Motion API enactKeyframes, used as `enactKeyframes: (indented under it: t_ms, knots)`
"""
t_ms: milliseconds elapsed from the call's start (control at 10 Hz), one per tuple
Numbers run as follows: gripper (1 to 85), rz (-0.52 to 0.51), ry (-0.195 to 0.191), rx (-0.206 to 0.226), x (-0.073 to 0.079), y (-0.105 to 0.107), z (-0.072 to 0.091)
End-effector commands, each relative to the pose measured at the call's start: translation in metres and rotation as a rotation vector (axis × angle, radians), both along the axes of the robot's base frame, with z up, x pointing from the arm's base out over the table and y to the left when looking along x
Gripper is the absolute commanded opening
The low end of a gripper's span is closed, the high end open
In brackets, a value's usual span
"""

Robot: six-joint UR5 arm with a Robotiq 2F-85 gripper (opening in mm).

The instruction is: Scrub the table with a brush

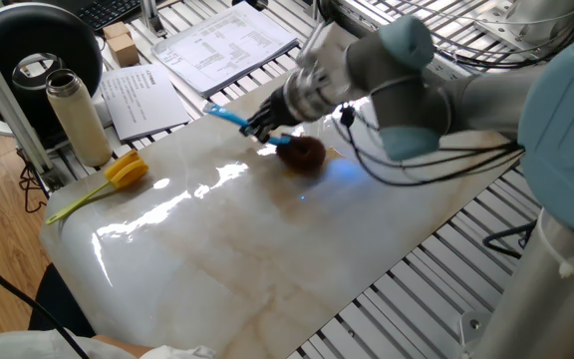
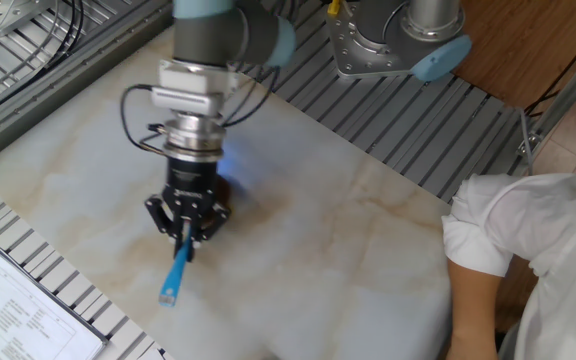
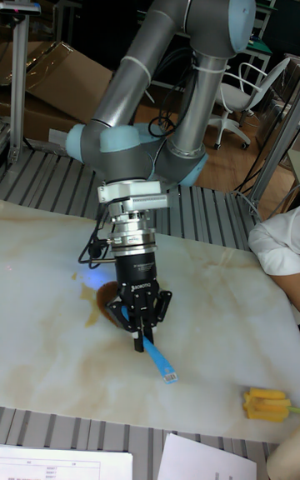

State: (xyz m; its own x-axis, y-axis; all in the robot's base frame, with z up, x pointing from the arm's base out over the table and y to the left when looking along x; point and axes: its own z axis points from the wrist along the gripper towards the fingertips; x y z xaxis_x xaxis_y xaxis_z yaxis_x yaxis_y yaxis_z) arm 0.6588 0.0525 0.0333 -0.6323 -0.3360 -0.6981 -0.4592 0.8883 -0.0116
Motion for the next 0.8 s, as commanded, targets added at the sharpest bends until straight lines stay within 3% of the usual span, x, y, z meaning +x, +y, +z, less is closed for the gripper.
enactKeyframes:
  t_ms: [0,200,400,600,700]
  knots:
    - [1.3,-0.032,0.011,-0.025,0.008,-0.001,0.006]
    - [1.3,0.055,0.037,-0.04,0.006,-0.035,0.021]
    - [1.3,0.125,0.022,-0.071,0.004,-0.073,0.031]
    - [1.3,0.154,-0.007,-0.103,0.001,-0.092,0.032]
    - [1.3,0.138,0.0,-0.083,-0.008,-0.089,0.026]
